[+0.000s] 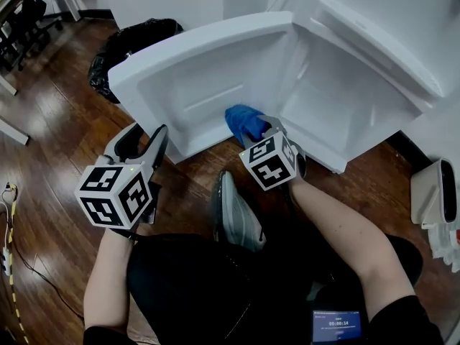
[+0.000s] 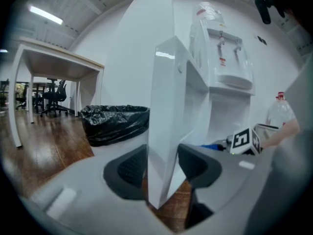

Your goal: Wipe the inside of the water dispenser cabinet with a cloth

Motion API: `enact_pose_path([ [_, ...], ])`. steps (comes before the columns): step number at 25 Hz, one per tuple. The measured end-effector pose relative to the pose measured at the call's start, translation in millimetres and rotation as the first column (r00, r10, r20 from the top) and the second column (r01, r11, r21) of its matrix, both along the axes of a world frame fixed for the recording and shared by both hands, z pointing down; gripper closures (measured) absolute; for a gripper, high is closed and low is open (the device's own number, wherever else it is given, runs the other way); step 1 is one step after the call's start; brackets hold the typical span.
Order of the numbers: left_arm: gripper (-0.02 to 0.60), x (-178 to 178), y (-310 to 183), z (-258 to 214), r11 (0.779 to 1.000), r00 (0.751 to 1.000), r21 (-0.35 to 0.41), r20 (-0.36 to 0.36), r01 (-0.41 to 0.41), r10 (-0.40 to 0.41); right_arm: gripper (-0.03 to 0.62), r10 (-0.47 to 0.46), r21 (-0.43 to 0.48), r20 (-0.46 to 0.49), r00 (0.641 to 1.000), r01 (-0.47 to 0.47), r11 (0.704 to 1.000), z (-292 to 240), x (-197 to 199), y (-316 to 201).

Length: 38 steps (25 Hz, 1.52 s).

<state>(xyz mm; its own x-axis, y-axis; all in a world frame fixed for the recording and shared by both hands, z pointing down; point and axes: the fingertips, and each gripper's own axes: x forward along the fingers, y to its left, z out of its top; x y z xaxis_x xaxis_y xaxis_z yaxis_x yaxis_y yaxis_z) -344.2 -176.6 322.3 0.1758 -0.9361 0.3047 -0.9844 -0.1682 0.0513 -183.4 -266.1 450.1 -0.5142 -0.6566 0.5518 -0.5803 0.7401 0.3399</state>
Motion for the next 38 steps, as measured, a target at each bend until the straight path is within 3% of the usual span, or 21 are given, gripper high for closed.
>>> enact_pose_path([
  [3,0.39,1,-1,0,1.0,1.0,0.002,-0.005,0.0,0.0,0.496,-0.264,-0.033,-0.067,0.962,0.262,0.965,8,-54,42],
  [7,0.39,0,-2,0,1.0,1.0,0.007,-0.016,-0.002,0.002,0.496,-0.576,-0.027,-0.189,0.796,0.582,0.813,7,-115,97],
  [8,0.39,-1,-1,0,1.0,1.0,0.007,-0.019,0.0,0.0,0.496,-0.605,-0.034,-0.224,0.764,0.615,0.788,10,-122,104],
  [9,0.391,-2,-1,1,1.0,1.0,0.007,-0.022,0.003,-0.003,0.496,-0.606,-0.039,-0.254,0.754,0.618,0.785,13,-125,103],
  [11,0.394,-4,0,2,1.0,1.0,0.01,-0.025,0.005,-0.005,0.497,-0.536,-0.041,-0.274,0.799,0.547,0.836,19,-114,83],
  [14,0.398,-4,1,8,1.0,1.0,-0.005,-0.02,0.005,-0.005,0.497,-0.335,-0.056,-0.239,0.911,0.332,0.942,25,-63,34],
  [17,0.407,-4,1,14,1.0,1.0,-0.028,-0.013,0.001,-0.001,0.497,-0.164,-0.074,-0.225,0.961,0.151,0.986,22,7,-2],
  [21,0.407,-6,1,14,0.999,1.0,-0.032,0.023,0.005,-0.004,0.497,-0.015,-0.186,-0.169,0.985,-0.017,0.982,17,76,-17],
  [24,0.412,-3,6,23,0.998,0.999,-0.066,0.052,-0.001,0.004,0.497,0.135,-0.276,-0.145,0.98,-0.171,0.946,29,113,-20],
  [26,0.416,-2,11,27,0.997,0.998,-0.076,0.06,-0.006,0.011,0.497,0.205,-0.29,-0.104,0.973,-0.227,0.93,29,119,-20],
  [29,0.419,-2,12,17,1.0,0.998,-0.02,0.054,-0.016,0.017,0.497,0.254,-0.182,0.008,0.967,-0.249,0.951,-4,107,-31],
  [33,0.419,-4,12,8,0.999,0.998,0.022,0.053,-0.027,0.026,0.497,0.31,-0.025,0.246,0.918,-0.314,0.949,-90,104,-41],
  [38,0.419,-6,16,3,0.999,0.999,0.039,0.038,-0.017,0.016,0.497,0.213,0.178,0.473,0.855,-0.329,0.927,-203,95,-29],
])
